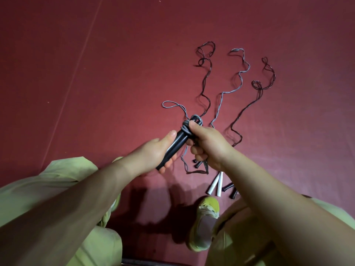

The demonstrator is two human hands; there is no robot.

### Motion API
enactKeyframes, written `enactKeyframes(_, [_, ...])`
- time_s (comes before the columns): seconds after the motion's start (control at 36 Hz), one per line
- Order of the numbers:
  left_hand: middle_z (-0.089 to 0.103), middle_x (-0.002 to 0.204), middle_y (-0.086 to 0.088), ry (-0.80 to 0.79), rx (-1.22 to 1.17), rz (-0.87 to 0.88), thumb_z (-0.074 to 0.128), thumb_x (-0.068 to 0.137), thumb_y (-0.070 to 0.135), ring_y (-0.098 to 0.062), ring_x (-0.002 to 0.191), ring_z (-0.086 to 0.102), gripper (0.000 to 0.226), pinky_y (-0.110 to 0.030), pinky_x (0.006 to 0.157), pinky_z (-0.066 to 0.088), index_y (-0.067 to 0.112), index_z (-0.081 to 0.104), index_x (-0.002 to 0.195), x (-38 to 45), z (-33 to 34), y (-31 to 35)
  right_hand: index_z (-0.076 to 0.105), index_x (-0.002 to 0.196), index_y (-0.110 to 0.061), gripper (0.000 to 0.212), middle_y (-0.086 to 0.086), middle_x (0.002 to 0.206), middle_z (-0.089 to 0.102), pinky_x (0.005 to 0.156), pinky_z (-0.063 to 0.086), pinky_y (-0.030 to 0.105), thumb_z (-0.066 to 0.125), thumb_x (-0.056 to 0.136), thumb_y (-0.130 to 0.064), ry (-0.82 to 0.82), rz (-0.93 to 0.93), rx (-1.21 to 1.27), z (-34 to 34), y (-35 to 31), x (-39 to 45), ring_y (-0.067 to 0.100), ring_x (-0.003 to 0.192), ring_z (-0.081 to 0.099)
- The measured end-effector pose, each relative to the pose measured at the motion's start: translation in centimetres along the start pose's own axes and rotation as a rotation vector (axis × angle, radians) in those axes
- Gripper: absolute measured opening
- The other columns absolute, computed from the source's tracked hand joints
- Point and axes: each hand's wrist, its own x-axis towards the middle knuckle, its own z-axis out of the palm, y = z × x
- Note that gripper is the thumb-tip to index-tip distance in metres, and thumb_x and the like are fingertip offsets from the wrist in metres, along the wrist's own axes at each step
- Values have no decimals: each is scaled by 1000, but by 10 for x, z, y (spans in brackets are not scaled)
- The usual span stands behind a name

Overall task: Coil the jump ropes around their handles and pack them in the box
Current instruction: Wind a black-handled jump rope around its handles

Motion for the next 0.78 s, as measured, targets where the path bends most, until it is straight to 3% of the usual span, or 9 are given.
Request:
enactKeyframes(0.08, [57, 49, -1, 94, 131, 51, 28, 81, 72, -21, 46, 53, 73, -35, 60, 47, 8, 62, 70, 6, -4, -10, 54, 87, -13, 33, -2, 58, 45, 37, 19, 16, 44, 101, -42, 22, 29, -45, 0, 2, 0, 9, 42, 27])
enactKeyframes(0.19, [60, 58, 0, 163, 320, 103, 29, 96, 58, -20, 50, 55, 61, -35, 68, 49, 11, 62, 76, 7, -6, -11, 57, 84, -11, 42, -1, 56, 42, 39, 19, 18, 43, 100, -47, 35, 55, -107, 0, 6, 1, 9, 39, 27])
enactKeyframes(0.31, [63, 70, -6, 203, 436, 105, 29, 96, 55, -26, 67, 59, 56, -39, 76, 50, 12, 59, 76, 9, -7, -11, 54, 75, -10, 51, -2, 52, 37, 38, 19, 16, 39, 99, -52, 62, 55, -249, -1, 7, 0, 10, 37, 24])
enactKeyframes(0.42, [62, 78, -8, 227, 555, 74, 29, 93, 60, -30, 80, 61, 58, -38, 73, 47, 12, 56, 78, 12, -8, -11, 54, 68, -11, 55, -9, 42, 40, 37, 24, 17, 35, 100, -52, 113, 3, -411, -2, 9, 1, 9, 33, 30])
enactKeyframes(0.53, [55, 72, 1, 321, 693, 66, 34, 86, 70, -28, 80, 56, 55, -34, 63, 38, 19, 48, 73, 12, -12, -12, 58, 77, -11, 55, 0, 58, 45, 47, 27, 22, 32, 100, -54, 96, 42, -389, 2, 10, 1, 14, 44, 33])
enactKeyframes(0.64, [54, 80, 6, 367, 762, 155, 46, 80, 71, -24, 86, 54, 43, -33, 66, 36, 29, 50, 81, 10, -14, -13, 54, 79, -13, 58, -1, 59, 42, 50, 24, 26, 38, 91, -68, 80, 111, -320, 4, 11, -1, 14, 46, 30])
enactKeyframes(0.78, [55, 74, 8, 336, 692, 177, 61, 74, 67, -20, 75, 54, 43, -34, 62, 37, 26, 49, 76, 10, -15, -14, 49, 70, -16, 48, 0, 59, 34, 49, 16, 28, 46, 92, -58, 89, 75, -289, 2, 12, 2, 14, 48, 22])
